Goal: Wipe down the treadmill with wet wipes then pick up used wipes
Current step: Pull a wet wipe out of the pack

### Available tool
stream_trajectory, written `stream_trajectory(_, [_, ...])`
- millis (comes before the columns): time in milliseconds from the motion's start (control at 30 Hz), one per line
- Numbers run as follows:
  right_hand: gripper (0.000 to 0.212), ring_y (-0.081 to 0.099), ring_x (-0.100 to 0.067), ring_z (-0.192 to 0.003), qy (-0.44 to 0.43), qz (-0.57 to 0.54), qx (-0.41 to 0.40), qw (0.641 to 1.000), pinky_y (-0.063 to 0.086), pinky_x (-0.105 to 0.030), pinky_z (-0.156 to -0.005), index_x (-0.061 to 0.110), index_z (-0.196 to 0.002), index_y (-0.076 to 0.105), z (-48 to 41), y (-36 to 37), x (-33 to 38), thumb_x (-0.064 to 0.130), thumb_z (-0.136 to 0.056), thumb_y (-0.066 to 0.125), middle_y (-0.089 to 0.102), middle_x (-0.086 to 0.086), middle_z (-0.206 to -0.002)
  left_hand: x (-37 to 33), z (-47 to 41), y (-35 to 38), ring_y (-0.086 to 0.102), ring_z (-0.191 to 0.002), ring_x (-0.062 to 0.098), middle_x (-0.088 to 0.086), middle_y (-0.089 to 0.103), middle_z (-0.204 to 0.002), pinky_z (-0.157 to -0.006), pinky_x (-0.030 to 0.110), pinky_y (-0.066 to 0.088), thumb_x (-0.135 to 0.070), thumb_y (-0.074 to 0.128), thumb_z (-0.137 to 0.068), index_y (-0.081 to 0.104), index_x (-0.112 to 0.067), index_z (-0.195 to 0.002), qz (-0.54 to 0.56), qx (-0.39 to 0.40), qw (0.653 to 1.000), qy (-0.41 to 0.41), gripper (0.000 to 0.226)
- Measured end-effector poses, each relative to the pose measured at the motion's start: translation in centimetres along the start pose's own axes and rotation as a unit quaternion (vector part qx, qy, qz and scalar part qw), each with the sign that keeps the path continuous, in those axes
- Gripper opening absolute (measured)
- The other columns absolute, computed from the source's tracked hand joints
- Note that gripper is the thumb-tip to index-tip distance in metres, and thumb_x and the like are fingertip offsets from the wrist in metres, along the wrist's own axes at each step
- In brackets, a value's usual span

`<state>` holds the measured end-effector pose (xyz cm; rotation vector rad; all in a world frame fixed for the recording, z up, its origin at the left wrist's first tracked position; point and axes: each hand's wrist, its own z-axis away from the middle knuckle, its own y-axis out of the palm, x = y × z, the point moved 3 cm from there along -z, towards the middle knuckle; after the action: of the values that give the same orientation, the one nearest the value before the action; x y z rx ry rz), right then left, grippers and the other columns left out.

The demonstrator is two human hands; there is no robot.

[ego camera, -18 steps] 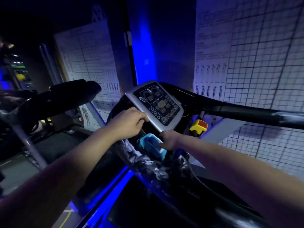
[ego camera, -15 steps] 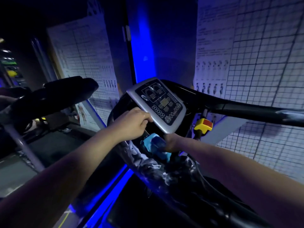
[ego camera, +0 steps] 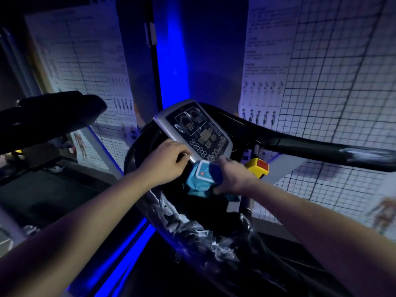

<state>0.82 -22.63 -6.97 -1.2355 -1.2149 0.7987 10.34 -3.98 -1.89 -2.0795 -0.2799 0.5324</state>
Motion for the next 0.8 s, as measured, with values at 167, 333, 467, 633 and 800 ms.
stream_trajectory(167, [0.076, 0.065, -0.027, -0.090, -0.070, 0.004, -0.142, 0.987, 0.041, -0.030, -0.070, 0.024, -0.122, 0.037, 8.5, -10.8, -1.2, 0.039, -0.064, 0.084, 0.063, 0.002, -0.103, -4.3, -0.4, -2.6, 0.068, -0.093, 0.014, -0.005, 0.075, -0.097, -0.085, 0.033, 0.053, -0.058, 0.064, -0.093, 0.073, -0.018, -0.100, 0.206, -0.115, 0.958, -0.164, 0.041])
stream_trajectory(333, [0.069, 0.052, -0.008, -0.076, -0.218, -0.013, -0.157, 0.963, 0.039, -0.010, -0.062, 0.024, -0.112, 0.034, 20.5, -15.7, -0.9, 0.031, -0.066, 0.085, 0.052, 0.017, -0.090, -14.7, 2.7, -1.7, 0.070, -0.112, 0.035, 0.015, 0.074, -0.118, -0.104, 0.042, 0.050, -0.085, 0.068, -0.064, 0.076, -0.016, -0.104, 0.529, 0.181, 0.759, -0.333, 0.081])
stream_trajectory(467, [0.050, 0.055, -0.017, -0.100, -0.347, 0.061, -0.141, 0.925, 0.049, -0.026, -0.086, 0.012, -0.114, 0.042, 28.5, -14.6, -2.4, 0.028, -0.078, 0.073, 0.059, -0.005, -0.116, -22.8, 9.1, 0.5, 0.061, -0.126, 0.043, 0.028, 0.064, -0.135, -0.108, 0.049, 0.049, -0.071, 0.094, -0.044, 0.065, -0.004, -0.135, 0.569, 0.363, 0.682, -0.282, 0.117])
stream_trajectory(633, [0.037, 0.048, -0.018, -0.139, -0.384, 0.025, -0.169, 0.907, 0.041, -0.037, -0.114, 0.027, -0.141, 0.035, 35.1, -12.0, -8.4, 0.029, -0.105, 0.041, 0.048, -0.004, -0.153, -29.7, 14.3, 4.3, 0.075, -0.089, 0.029, 0.020, 0.076, -0.110, -0.085, 0.039, 0.061, -0.032, 0.101, -0.043, 0.082, -0.007, -0.100, 0.653, 0.249, 0.643, -0.311, 0.065])
stream_trajectory(800, [0.058, 0.055, -0.023, -0.130, -0.444, 0.057, -0.196, 0.872, 0.039, -0.034, -0.113, 0.001, -0.117, 0.069, 39.4, -11.8, -11.0, 0.054, -0.095, 0.064, 0.060, -0.009, -0.139, -33.3, 17.1, 5.3, 0.075, -0.070, 0.028, 0.018, 0.077, -0.090, -0.063, 0.034, 0.063, -0.028, 0.062, -0.074, 0.083, -0.008, -0.080, 0.710, 0.070, 0.604, -0.355, 0.030])
